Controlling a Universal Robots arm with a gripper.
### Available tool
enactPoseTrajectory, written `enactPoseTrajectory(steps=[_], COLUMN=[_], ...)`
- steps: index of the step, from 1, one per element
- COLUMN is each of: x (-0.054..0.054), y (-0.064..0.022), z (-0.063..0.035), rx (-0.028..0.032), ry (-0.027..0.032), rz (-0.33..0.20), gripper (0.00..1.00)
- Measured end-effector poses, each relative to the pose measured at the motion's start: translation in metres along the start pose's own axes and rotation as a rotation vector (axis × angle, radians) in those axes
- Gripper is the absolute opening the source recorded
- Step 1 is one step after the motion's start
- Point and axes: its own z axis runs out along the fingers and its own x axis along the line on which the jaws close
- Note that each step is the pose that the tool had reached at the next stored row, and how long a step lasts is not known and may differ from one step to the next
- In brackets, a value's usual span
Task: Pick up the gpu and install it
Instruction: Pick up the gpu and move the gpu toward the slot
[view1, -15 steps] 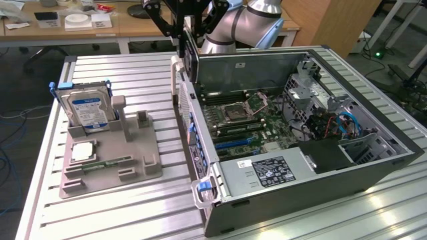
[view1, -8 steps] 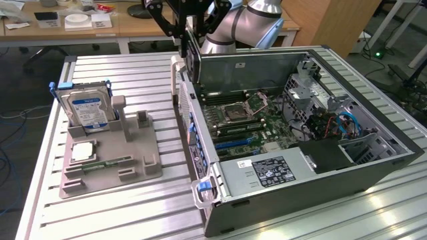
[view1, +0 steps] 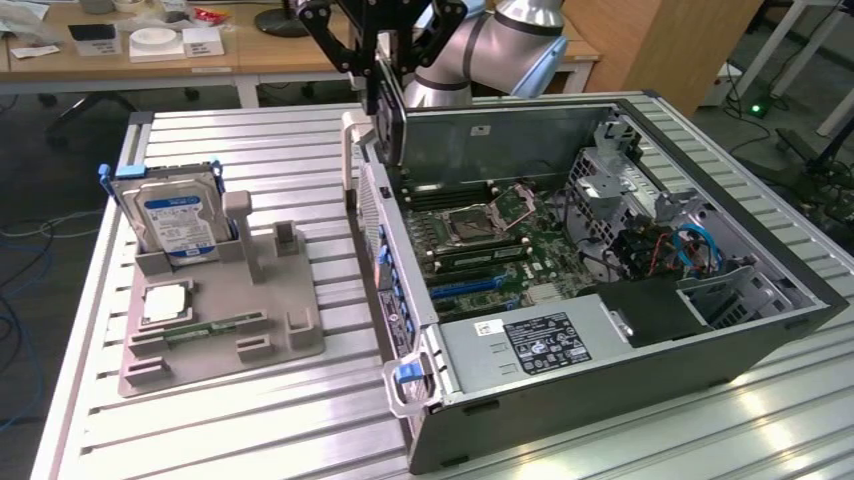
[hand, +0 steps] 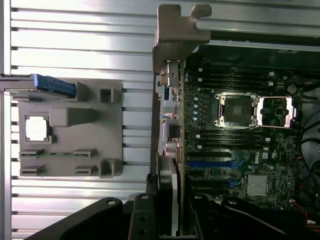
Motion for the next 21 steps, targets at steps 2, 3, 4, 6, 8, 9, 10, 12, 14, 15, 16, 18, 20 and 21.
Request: enactPoseTrajectory(steps=[2,3,4,6,8,9,10,12,14,15,16,18,20,21], x=[-0.001,-0.002,-0.002,-0.004,-0.005,-0.005,-0.005,-0.007,-0.008,-0.009,-0.010,-0.012,-0.013,-0.014], y=[0.0000,0.0000,-0.0001,0.0000,-0.0001,-0.0001,-0.0001,-0.0001,-0.0001,-0.0002,-0.0002,-0.0002,-0.0002,-0.0002], z=[0.0000,0.0000,0.0001,0.0001,0.0001,0.0001,0.0001,0.0002,0.0003,0.0003,0.0003,0.0003,0.0004,0.0004], rx=[0.0000,0.0000,0.0000,0.0001,0.0000,0.0000,0.0000,0.0000,0.0000,0.0000,0.0000,0.0000,0.0000,0.0000], ry=[0.0000,0.0001,0.0000,0.0001,0.0000,0.0001,0.0001,0.0000,0.0000,0.0000,0.0000,0.0000,0.0001,0.0000], rz=[0.000,0.000,0.000,0.000,0.000,0.000,0.000,0.000,0.000,0.000,0.000,0.000,0.000,0.000], gripper=[0.28,0.28,0.28,0.28,0.28,0.28,0.28,0.28,0.28,0.28,0.28,0.28,0.28,0.28])
